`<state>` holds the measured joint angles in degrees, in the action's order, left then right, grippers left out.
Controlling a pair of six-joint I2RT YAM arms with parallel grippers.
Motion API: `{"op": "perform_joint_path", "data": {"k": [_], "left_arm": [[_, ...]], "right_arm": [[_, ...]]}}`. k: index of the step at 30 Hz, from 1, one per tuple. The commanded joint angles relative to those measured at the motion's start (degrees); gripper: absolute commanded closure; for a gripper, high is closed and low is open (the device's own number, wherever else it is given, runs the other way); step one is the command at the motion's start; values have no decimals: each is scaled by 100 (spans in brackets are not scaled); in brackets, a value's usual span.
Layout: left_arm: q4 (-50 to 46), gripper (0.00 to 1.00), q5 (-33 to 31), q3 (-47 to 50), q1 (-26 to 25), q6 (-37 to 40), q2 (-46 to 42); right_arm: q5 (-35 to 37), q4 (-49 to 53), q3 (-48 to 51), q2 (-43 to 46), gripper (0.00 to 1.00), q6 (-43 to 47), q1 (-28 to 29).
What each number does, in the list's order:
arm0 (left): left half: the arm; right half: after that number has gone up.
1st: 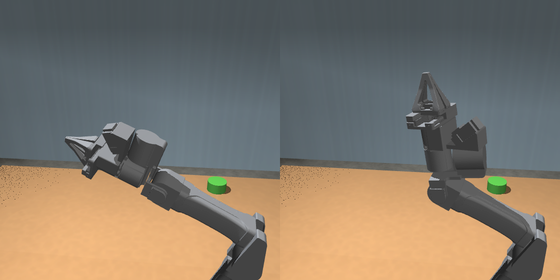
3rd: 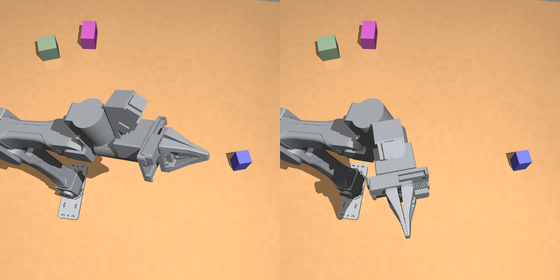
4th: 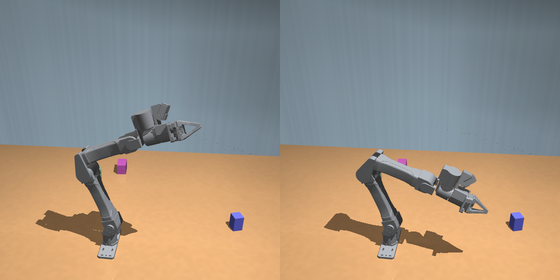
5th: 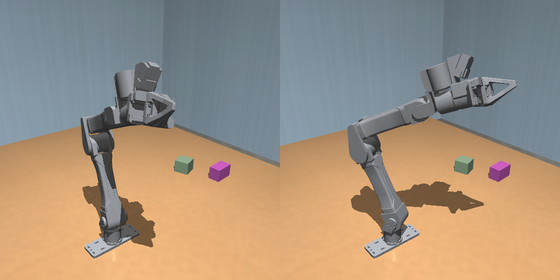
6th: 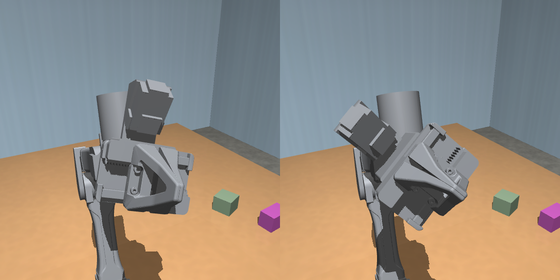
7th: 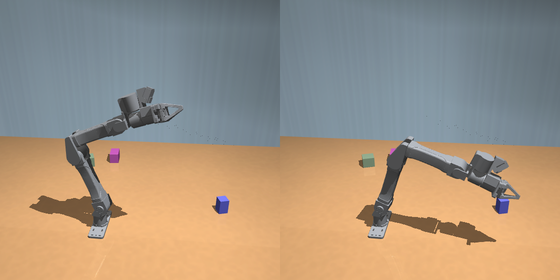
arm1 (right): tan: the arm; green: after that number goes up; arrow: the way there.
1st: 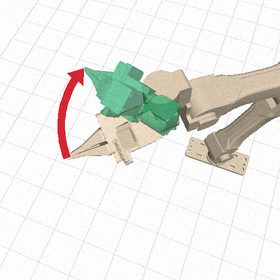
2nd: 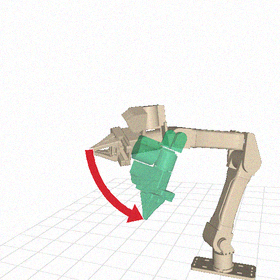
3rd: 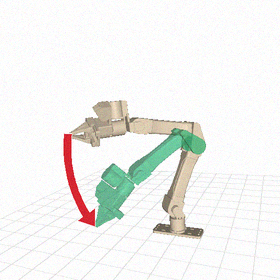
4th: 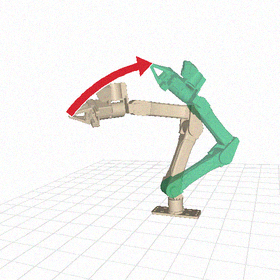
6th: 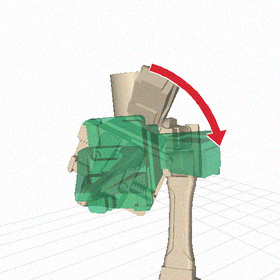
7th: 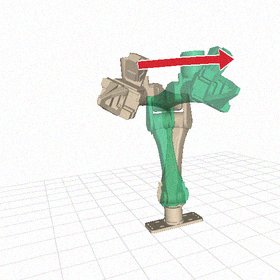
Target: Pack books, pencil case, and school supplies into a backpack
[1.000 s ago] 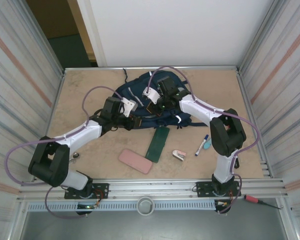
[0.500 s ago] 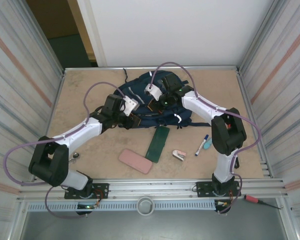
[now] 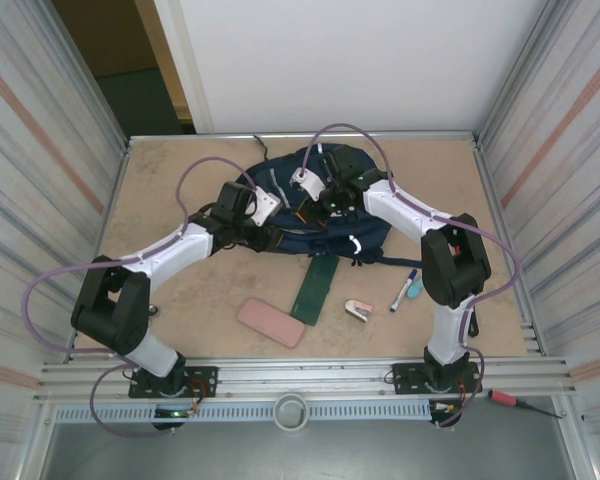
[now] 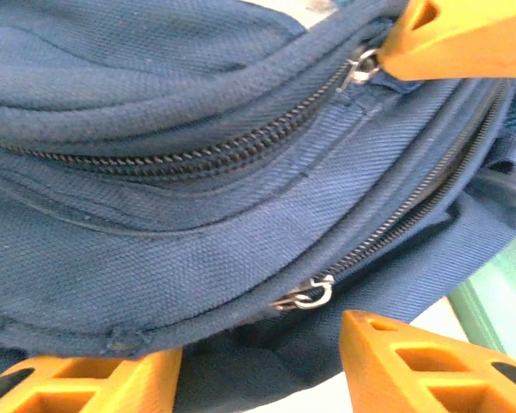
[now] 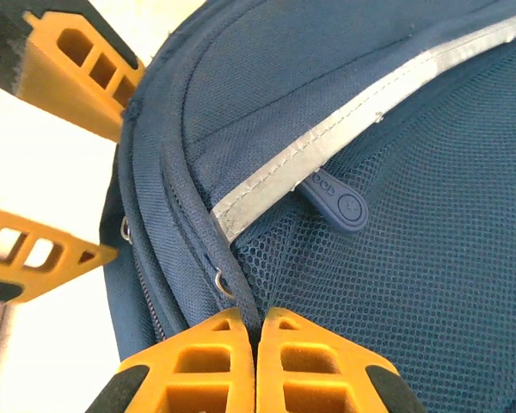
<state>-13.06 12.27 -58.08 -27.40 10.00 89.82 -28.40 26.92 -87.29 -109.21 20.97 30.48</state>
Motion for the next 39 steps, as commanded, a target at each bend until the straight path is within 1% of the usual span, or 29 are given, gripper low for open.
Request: {"op": "perform_joint_path", "data": {"k": [1,5,10,12,16,20,24,30,36,39], "left_arm": [[118,56,90,-228,-81,229,186],[187,72,423,-259,-90,221,229],[225,84,797,-255,-82,279,148],[250,86,985,-223,-49,283,107],[275,88,1631,-114,138,285,-15],[402,89,1997,-47,317,115,-114],[481,92,2001,-61,413,-146,-101],[460,92,1866,-21,427,-183,55],[510,98,1560,37,428,-367,93],[557,97,1484,119,426,-415,61]], "right_arm": [[-666,173,-277,-9,100,-146,57],[-666,200,-331,-24,100,-146,29],[-633,234,-368,-39,100,-124,-27],[-609,244,-368,-51,100,-111,-41],[-579,253,-368,-59,100,-111,-84],[-589,253,-376,-87,100,-111,-86],[-588,252,-386,-108,100,-119,-86],[-578,253,-368,-93,100,-120,-108],[-535,244,-368,-66,100,-146,-119],[-515,244,-368,-63,100,-170,-129]]}}
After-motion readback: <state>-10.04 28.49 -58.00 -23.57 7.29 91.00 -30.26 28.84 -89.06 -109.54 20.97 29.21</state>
